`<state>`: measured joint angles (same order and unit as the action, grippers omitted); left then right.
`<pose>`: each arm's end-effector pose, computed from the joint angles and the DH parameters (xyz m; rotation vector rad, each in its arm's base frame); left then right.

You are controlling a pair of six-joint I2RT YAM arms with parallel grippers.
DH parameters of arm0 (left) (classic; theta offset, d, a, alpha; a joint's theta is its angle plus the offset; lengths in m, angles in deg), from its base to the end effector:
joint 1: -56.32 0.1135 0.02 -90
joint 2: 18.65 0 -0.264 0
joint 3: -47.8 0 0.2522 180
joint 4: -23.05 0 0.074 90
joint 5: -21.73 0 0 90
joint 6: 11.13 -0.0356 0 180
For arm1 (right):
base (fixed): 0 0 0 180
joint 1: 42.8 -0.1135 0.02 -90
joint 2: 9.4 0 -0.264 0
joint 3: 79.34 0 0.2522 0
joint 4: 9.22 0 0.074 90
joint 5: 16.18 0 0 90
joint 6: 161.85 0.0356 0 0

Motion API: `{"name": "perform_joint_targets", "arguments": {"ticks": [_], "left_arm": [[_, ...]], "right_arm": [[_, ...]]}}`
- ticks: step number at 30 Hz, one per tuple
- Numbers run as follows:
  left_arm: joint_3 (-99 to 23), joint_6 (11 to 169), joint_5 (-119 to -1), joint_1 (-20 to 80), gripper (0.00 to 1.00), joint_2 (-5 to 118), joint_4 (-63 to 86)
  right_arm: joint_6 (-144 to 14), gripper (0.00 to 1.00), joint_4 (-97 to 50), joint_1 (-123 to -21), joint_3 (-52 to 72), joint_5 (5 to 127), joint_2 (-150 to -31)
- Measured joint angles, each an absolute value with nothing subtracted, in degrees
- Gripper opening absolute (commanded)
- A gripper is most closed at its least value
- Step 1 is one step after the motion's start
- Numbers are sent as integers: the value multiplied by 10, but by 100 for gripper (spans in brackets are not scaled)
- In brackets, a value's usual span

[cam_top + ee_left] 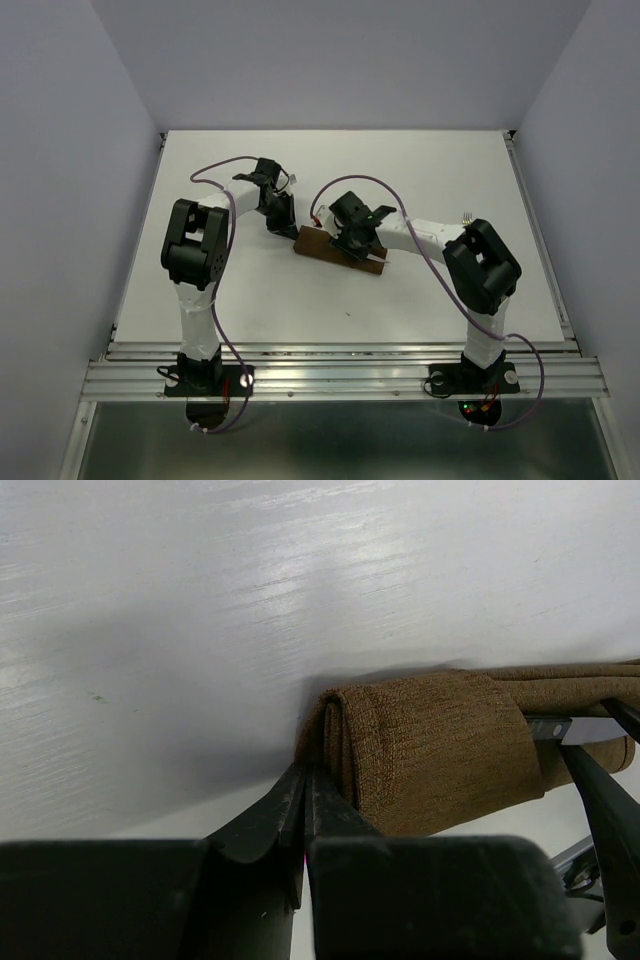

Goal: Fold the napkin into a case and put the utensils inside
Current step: Stuff the knife into the folded napkin.

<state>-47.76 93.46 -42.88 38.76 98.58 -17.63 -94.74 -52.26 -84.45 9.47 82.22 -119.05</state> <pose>0.4001 -0.1426 0.1611 0.2195 2.6943 -0.7682 0.2968 0.2570 0.1743 -1.3857 2.2795 -0.0924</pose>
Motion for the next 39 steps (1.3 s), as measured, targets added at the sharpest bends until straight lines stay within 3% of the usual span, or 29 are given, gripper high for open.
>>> {"name": "perform_joint_targets", "arguments": {"ticks": [22, 39], "left_arm": [[-526, 932, -427, 371, 13, 1018, -188], [-560, 928, -422, 368, 13, 1041, -200]], "right_arm": [[-961, 20, -525, -833, 125, 809, -1205], [-1015, 19, -464, -848, 99, 890, -1205]]}}
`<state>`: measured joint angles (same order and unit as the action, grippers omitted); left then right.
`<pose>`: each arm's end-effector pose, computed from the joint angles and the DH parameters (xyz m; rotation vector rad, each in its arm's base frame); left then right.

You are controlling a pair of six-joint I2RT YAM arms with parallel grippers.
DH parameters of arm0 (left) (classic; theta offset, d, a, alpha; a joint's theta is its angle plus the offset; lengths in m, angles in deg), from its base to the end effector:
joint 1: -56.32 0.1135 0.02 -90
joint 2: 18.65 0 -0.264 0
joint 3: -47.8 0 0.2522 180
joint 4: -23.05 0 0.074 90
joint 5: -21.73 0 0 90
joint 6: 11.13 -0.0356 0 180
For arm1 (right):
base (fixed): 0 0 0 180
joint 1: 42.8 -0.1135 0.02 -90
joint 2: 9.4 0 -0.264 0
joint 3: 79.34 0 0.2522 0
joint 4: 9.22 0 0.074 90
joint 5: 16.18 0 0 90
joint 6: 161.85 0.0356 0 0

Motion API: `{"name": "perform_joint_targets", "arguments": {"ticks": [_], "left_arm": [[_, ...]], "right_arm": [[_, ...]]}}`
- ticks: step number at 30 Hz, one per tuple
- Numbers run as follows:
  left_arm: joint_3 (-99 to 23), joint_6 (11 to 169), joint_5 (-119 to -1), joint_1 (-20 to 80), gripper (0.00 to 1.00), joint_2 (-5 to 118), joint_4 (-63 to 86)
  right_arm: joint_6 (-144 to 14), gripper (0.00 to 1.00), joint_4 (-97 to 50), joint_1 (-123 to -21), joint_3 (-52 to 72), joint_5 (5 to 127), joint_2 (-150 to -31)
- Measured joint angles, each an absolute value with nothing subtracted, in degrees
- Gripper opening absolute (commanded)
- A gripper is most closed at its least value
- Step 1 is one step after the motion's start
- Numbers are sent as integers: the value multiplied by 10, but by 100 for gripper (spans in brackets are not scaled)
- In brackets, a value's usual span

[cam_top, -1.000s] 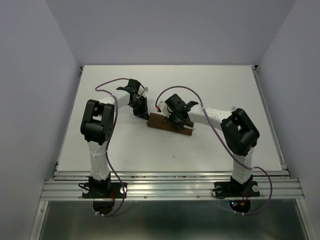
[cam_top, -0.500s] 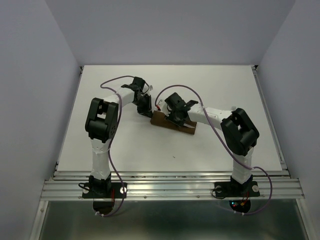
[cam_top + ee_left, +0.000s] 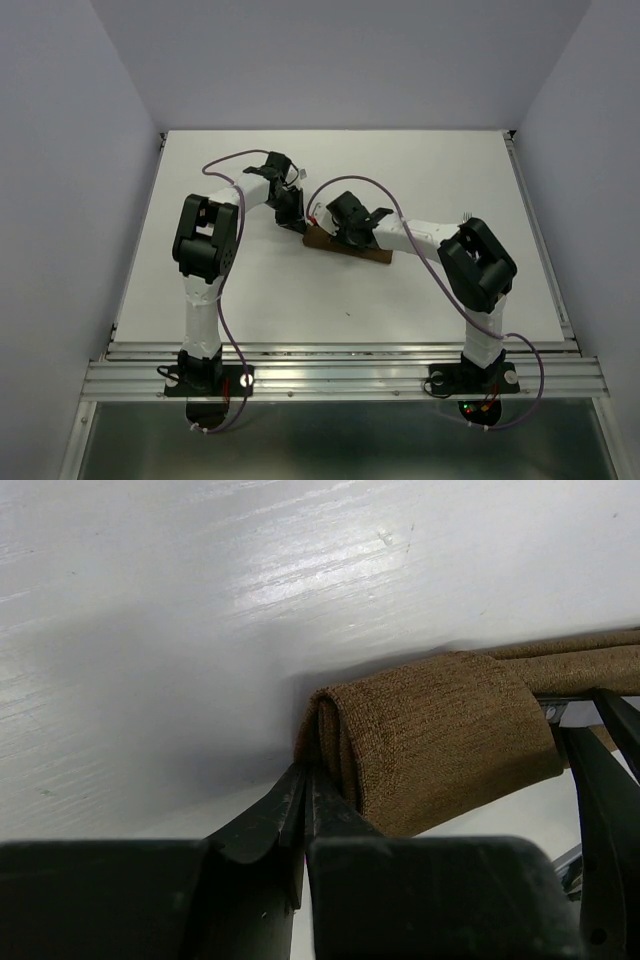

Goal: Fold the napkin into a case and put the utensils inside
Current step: Stuff the knife into the folded napkin.

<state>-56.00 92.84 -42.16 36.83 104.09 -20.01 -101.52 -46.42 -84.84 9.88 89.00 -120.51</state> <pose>0.4200 -0.1653 0.1601 0.2856 2.6860 -0.7924 0.3068 0.2641 0.1728 -1.4266 2.1355 -0.2635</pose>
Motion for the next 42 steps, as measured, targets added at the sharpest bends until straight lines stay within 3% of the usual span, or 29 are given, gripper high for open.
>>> {"name": "perform_joint_targets", "arguments": {"ticks": [6, 18, 22, 34, 39, 42], "left_arm": [[-560, 928, -419, 368, 13, 1041, -201], [-560, 926, -417, 368, 13, 1042, -203], [-560, 925, -424, 368, 13, 1041, -207], [-572, 922, -460, 369, 13, 1005, -239], [-579, 922, -463, 369, 13, 984, -244], [-579, 924, -464, 365, 13, 973, -246]], "right_arm": [[-1041, 21, -439, -853, 84, 914, -1205], [-1081, 46, -369, -853, 63, 992, -1205], [-1079, 50, -354, -853, 62, 1013, -1204], [-1029, 50, -356, -853, 18, 1018, -1138], [-966, 34, -365, -845, -6, 1004, -1082], [-889, 7, -375, -826, 3, 1002, -1067]]}}
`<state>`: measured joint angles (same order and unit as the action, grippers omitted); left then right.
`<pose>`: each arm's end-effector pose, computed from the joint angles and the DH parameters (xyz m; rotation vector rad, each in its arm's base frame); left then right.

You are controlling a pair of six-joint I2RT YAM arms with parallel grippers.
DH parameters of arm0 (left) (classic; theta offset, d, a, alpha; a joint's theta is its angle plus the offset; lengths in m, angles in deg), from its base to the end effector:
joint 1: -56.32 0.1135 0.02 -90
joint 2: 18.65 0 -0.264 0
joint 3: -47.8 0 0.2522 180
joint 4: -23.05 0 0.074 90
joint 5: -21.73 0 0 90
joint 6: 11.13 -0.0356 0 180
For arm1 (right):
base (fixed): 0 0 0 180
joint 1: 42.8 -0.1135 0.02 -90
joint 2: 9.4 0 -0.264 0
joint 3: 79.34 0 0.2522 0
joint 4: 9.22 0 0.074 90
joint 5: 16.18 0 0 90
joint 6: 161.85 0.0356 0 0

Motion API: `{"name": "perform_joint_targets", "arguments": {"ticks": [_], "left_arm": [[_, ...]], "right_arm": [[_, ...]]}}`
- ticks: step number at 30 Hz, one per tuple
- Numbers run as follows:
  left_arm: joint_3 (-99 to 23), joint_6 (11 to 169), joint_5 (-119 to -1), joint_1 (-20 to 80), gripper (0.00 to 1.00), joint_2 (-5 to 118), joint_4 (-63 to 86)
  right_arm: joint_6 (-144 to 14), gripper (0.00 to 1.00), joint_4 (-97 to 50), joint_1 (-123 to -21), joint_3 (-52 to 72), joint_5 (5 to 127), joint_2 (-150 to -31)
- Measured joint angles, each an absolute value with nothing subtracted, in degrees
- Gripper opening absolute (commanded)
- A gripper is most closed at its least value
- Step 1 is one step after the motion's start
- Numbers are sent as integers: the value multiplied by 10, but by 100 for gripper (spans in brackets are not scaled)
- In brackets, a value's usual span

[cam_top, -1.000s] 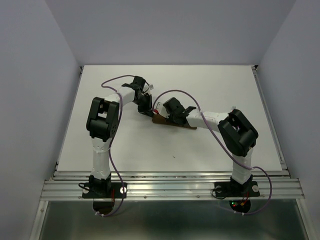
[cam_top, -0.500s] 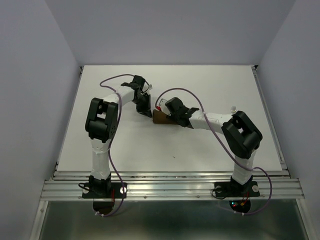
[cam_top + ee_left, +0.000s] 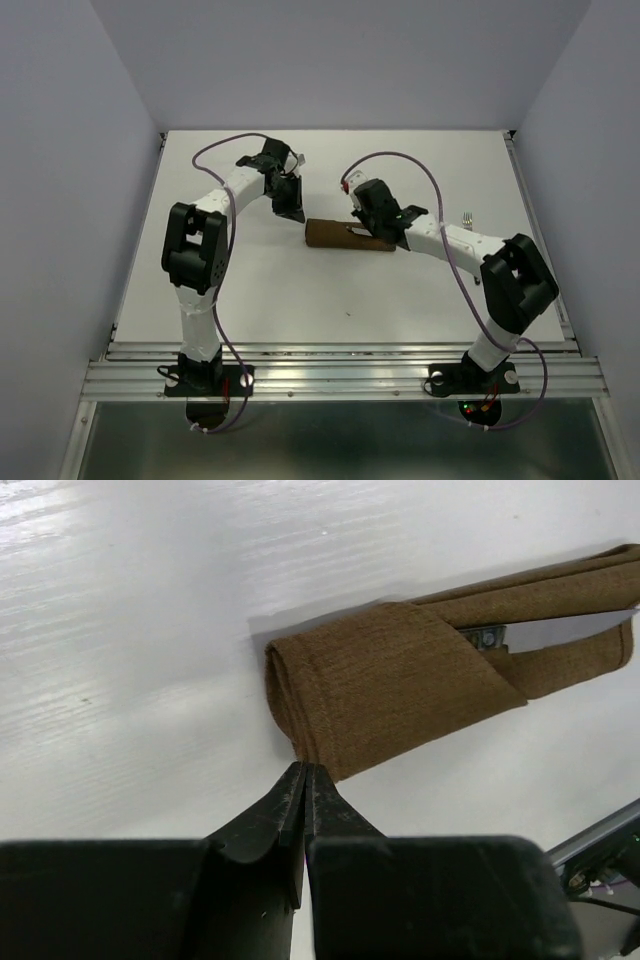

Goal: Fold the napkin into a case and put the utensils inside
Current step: Stuff the knife into the folded napkin.

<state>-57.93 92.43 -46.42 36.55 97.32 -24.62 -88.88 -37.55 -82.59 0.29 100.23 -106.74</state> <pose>0.4102 -0.1615 0.2153 0.2879 2.6151 -0.7024 0.2925 0.2230 0.2224 -0.8968 2.1127 -0.3436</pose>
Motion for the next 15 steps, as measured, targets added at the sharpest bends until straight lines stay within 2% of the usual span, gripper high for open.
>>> {"name": "perform_joint_targets", "arguments": {"ticks": [3, 8, 15], "left_arm": [[-579, 930, -460, 353, 13, 962, -246], [-575, 952, -439, 317, 13, 949, -228], [-563, 991, -414, 270, 13, 948, -192]], "right_arm": [[-803, 1, -399, -776, 20, 955, -1067], [-667, 1, -425, -686, 19, 878, -1067], [-553, 1, -436, -677, 4, 828, -1067]]}}
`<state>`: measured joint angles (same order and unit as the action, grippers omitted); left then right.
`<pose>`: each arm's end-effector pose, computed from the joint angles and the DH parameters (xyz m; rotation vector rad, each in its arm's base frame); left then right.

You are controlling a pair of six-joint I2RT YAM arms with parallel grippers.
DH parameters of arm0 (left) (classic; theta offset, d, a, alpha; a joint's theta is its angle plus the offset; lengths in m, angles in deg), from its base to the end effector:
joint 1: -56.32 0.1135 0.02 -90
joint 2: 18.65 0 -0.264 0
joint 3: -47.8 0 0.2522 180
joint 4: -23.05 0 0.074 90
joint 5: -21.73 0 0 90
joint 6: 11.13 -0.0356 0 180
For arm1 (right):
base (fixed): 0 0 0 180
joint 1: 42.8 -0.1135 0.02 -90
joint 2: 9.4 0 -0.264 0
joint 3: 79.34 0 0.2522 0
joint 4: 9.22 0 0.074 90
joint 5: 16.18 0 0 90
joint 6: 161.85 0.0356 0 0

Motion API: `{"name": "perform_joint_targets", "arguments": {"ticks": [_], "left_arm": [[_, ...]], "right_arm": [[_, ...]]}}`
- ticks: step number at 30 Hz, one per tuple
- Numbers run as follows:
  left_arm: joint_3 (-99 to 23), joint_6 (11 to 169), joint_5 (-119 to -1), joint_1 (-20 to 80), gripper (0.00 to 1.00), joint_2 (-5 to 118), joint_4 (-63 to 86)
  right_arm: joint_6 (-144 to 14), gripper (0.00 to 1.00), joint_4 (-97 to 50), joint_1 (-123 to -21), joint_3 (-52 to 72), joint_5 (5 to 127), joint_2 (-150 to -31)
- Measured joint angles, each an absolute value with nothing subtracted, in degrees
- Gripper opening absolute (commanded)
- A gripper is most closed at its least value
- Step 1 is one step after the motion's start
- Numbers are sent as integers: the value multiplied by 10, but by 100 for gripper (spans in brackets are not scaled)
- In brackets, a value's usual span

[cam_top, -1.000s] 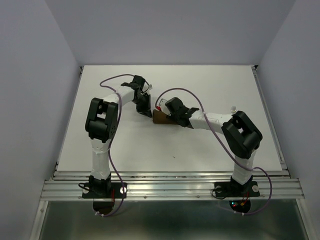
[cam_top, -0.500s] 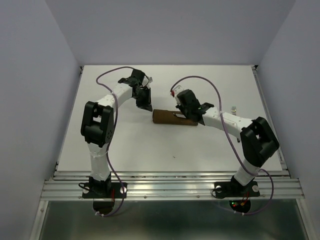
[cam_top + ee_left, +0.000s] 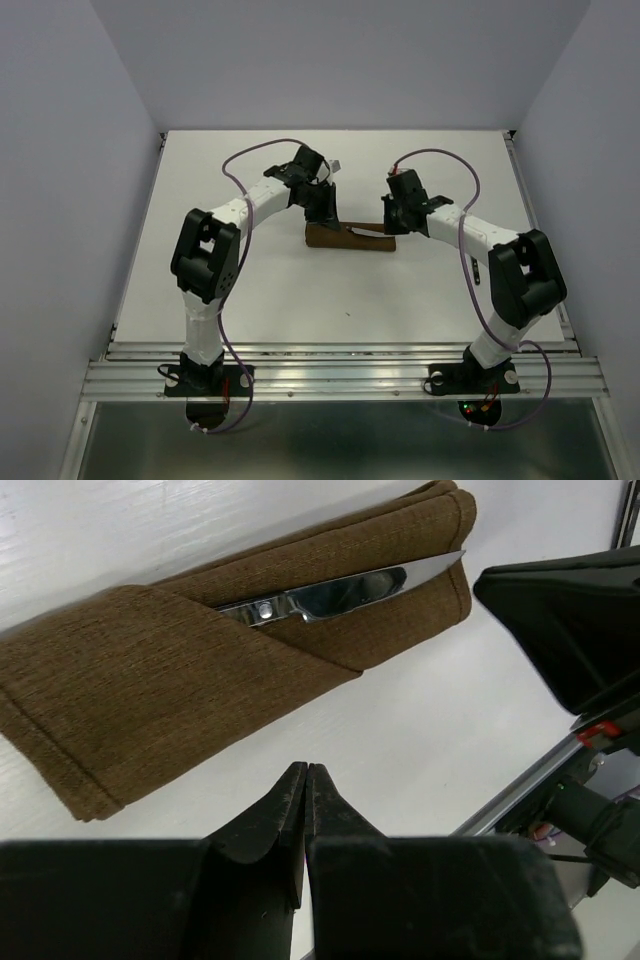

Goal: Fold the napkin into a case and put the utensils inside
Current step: Stuff the knife into the folded napkin.

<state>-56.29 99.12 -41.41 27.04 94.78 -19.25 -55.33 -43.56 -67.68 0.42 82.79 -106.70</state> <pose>0.3755 -0.2290 0.2319 0.4152 2.5456 -0.9319 0.3302 0.1470 0.2135 -0.1130 2.4621 0.1201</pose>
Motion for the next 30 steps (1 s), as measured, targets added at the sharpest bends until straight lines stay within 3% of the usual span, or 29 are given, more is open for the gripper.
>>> {"name": "perform_joint_targets", "arguments": {"ticks": [30], "left_arm": [[-530, 996, -418, 261, 13, 1024, -145]], "right_arm": [[-479, 1, -420, -680, -9, 819, -1114]]}}
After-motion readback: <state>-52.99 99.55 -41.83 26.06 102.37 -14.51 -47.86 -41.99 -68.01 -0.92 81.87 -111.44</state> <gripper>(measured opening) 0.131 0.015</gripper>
